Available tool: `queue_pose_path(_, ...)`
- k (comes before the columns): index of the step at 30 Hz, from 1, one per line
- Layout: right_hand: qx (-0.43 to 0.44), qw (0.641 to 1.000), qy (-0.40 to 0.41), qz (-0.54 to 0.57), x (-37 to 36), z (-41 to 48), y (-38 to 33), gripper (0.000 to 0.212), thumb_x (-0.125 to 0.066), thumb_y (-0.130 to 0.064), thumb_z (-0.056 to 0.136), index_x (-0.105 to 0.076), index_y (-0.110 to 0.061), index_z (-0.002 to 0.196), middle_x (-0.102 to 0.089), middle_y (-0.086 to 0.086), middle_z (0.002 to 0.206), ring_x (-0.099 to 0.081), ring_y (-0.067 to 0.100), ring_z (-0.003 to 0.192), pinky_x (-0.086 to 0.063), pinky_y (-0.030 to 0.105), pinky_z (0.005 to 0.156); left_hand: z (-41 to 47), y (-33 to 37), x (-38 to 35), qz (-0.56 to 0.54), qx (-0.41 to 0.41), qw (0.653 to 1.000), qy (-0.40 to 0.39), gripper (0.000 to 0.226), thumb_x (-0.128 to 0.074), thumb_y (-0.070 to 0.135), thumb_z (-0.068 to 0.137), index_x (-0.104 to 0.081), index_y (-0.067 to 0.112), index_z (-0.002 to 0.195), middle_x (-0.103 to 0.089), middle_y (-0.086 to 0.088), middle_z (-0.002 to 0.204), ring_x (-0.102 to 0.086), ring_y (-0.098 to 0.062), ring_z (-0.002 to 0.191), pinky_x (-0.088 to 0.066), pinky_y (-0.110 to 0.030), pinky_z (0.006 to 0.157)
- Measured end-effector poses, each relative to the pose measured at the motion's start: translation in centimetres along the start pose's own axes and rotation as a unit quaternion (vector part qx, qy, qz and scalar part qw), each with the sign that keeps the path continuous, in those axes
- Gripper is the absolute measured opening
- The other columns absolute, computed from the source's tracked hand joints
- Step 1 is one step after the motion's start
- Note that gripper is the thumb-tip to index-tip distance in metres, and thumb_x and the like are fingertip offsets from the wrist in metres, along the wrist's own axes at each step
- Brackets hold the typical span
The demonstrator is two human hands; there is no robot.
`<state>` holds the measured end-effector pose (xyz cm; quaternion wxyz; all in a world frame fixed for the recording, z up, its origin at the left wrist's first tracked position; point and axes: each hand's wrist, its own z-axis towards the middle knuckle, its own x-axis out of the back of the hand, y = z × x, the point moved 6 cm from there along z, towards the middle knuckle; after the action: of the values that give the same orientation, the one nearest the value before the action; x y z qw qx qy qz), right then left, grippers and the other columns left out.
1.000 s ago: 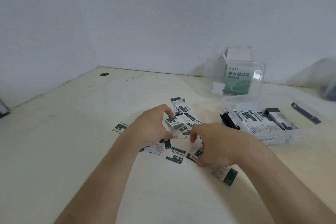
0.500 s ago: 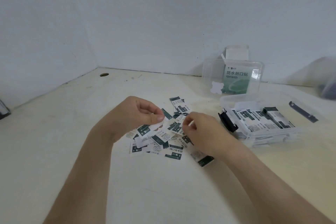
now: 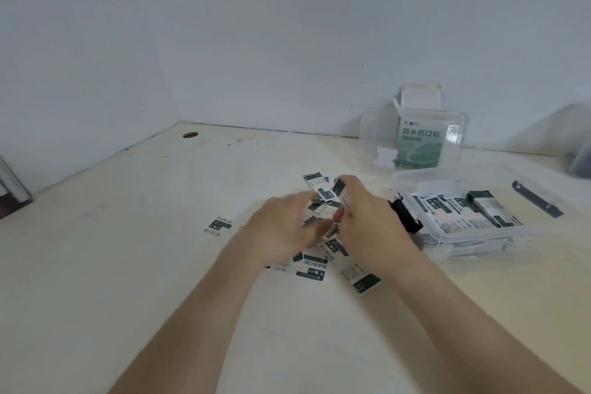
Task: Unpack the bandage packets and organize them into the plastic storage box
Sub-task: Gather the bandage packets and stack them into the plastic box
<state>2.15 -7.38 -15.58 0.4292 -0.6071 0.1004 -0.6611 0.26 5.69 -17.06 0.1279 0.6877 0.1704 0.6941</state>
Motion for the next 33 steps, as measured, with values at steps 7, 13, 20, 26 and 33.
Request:
queue_pose_path(7, -0.044, 0.994, -0.054, -0.080, -0.9, -0.4, 1.0, 0.056, -0.043, -0.001, 0.085, -0.027, -0.011, 0.138, -0.050, 0.012, 0.097, -0.051, 0.034, 0.090, -0.039, 0.036, 0.069, 0.7, 2.1, -0.7, 0.060, -0.015, 0.996, 0.071, 0.032, -0.059, 0.031, 0.089, -0.061, 0.030, 0.121, -0.069, 0.001, 0.112, -0.061, -0.022, 0.106, -0.042, -0.028, 0.082)
queue_pose_path(13, -0.087, 0.994, -0.054, 0.033, -0.5, 0.1, 1.7, 0.053, -0.038, 0.004, 0.088, -0.035, -0.018, 0.136, -0.056, 0.005, 0.102, -0.055, 0.026, 0.094, -0.050, 0.040, 0.082, 0.3, -0.7, 0.4, -0.189, 0.066, 0.979, 0.036, 0.037, -0.078, 0.011, 0.077, -0.064, 0.033, 0.103, -0.055, 0.007, 0.107, -0.060, -0.014, 0.090, -0.048, -0.026, 0.071)
queue_pose_path(20, -0.179, 0.901, 0.021, 0.394, -0.6, 0.1, 2.2, 0.015, -0.048, -0.016, 0.099, -0.057, -0.013, 0.111, -0.065, 0.002, 0.095, -0.057, 0.008, 0.061, -0.045, 0.024, 0.055, -0.4, -1.3, 2.9, -0.488, 0.041, 0.866, 0.102, 0.035, -0.076, -0.003, 0.075, -0.066, 0.017, 0.102, -0.076, -0.015, 0.092, -0.073, -0.036, 0.080, -0.058, -0.053, 0.076)
queue_pose_path(26, -0.104, 0.886, -0.092, 0.443, -1.4, 0.1, 1.1, 0.013, -0.067, -0.011, 0.090, -0.067, -0.003, 0.099, -0.074, 0.013, 0.087, -0.071, 0.019, 0.062, -0.056, 0.027, 0.051, -0.4, -0.6, 2.6, -0.545, 0.017, 0.818, 0.183, 0.034, -0.074, -0.002, 0.079, -0.066, 0.020, 0.103, -0.076, -0.012, 0.087, -0.073, -0.030, 0.073, -0.059, -0.045, 0.066)
queue_pose_path(33, -0.109, 0.883, -0.075, 0.450, -1.8, 0.3, 1.2, 0.013, -0.065, 0.000, 0.088, -0.072, -0.005, 0.097, -0.076, 0.012, 0.094, -0.074, 0.030, 0.085, -0.059, 0.046, 0.078, -0.4, -0.7, 3.0, -0.652, 0.002, 0.718, 0.245, 0.018, -0.068, -0.005, 0.083, -0.067, 0.011, 0.090, -0.072, -0.011, 0.088, -0.070, -0.020, 0.073, -0.057, -0.029, 0.060)
